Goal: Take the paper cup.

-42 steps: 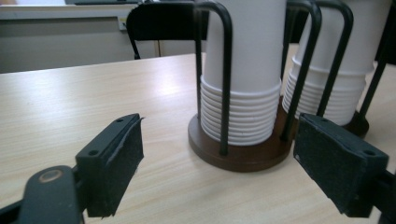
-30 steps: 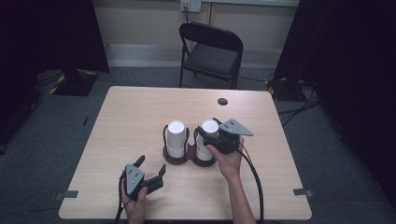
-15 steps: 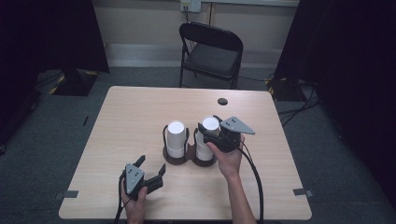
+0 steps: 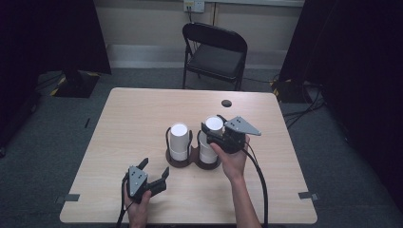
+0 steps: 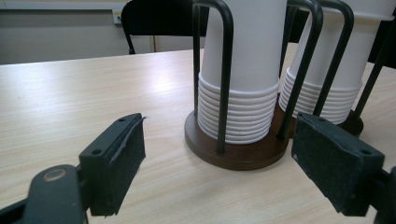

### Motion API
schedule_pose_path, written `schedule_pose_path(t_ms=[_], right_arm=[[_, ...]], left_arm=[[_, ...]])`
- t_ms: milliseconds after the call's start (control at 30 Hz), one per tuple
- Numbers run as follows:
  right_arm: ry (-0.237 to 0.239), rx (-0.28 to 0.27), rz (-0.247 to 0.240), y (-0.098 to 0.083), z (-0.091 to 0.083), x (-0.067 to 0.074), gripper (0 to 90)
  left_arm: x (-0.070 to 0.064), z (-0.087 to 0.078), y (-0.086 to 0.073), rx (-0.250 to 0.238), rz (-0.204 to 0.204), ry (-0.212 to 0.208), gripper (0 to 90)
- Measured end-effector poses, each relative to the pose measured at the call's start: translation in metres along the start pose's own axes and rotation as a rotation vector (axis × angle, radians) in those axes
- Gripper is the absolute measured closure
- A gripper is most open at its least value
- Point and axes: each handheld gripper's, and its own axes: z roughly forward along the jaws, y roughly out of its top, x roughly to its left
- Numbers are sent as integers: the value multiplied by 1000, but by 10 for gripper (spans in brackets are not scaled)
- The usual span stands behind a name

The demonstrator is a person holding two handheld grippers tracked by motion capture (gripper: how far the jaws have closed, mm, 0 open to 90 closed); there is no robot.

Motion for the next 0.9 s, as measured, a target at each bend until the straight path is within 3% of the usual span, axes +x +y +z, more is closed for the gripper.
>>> schedule_pose_path(t_ms=[500, 667, 900], right_arm=[[-2, -22, -11, 10, -3, 0, 341], [0, -31, -11, 14, -5, 0, 341], [3, -47, -18, 20, -11, 1, 341]], left_arm=[[0, 0, 0, -1, -12, 2, 185], [0, 0, 0, -1, -14, -18, 184], [5, 0, 0, 10, -55, -59, 191]])
